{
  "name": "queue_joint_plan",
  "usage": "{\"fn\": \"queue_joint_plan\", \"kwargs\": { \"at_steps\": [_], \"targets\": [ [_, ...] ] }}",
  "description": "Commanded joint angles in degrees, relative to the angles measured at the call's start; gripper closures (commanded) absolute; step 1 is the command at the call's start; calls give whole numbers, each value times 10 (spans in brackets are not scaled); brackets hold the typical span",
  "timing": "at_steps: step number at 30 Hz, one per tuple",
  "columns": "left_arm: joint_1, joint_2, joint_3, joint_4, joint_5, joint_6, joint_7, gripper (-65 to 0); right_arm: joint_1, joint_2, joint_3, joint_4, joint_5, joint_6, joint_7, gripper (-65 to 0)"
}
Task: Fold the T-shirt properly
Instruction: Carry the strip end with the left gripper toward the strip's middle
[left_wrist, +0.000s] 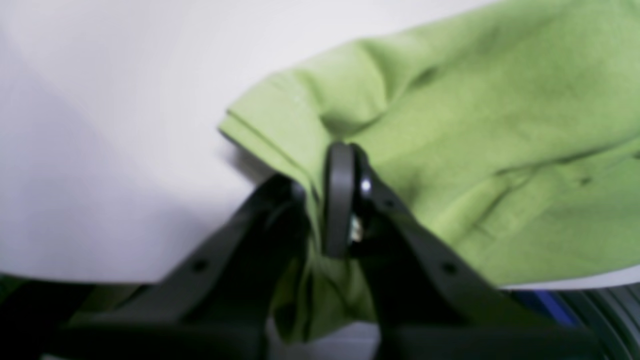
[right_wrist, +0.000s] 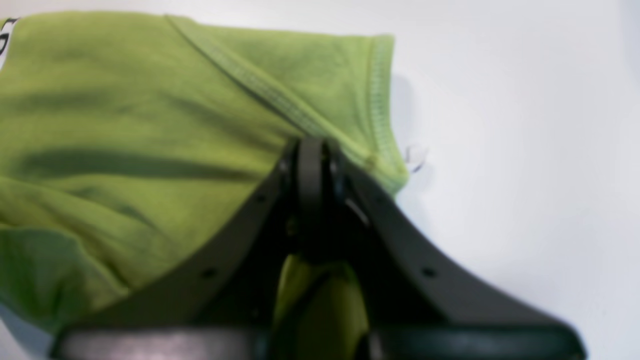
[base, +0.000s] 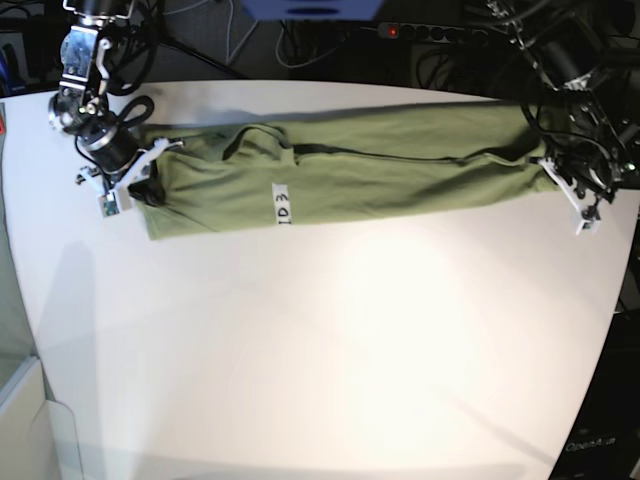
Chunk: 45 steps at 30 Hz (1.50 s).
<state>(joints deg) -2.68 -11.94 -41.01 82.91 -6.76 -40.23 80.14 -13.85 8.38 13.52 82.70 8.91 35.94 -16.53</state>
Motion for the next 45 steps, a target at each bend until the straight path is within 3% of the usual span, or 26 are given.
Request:
{"fn": "queue_joint_plan", "kwargs": {
  "at_steps": [1, 15, 26, 38, 45],
  "targets": [
    [-9, -4, -2, 18, 2, 2, -1, -23, 0, 5, 2, 2, -11, -3, -15, -7],
    [-66, 103, 3, 118, 7, 2, -1, -23, 1, 5, -12, 2, -11, -4, -16, -7],
    [-78, 141, 84, 144, 32, 2, -1, -22, 1, 5, -27, 2, -11, -5, -16, -7],
    [-91, 208, 84, 178, 32, 2, -1, -22, 1, 5, -27, 2, -11, -5, -17, -7],
    [-69, 209, 87, 243, 31, 2, -1, -22, 1, 5, -27, 2, -11, -5, -17, -7]
  ]
}}
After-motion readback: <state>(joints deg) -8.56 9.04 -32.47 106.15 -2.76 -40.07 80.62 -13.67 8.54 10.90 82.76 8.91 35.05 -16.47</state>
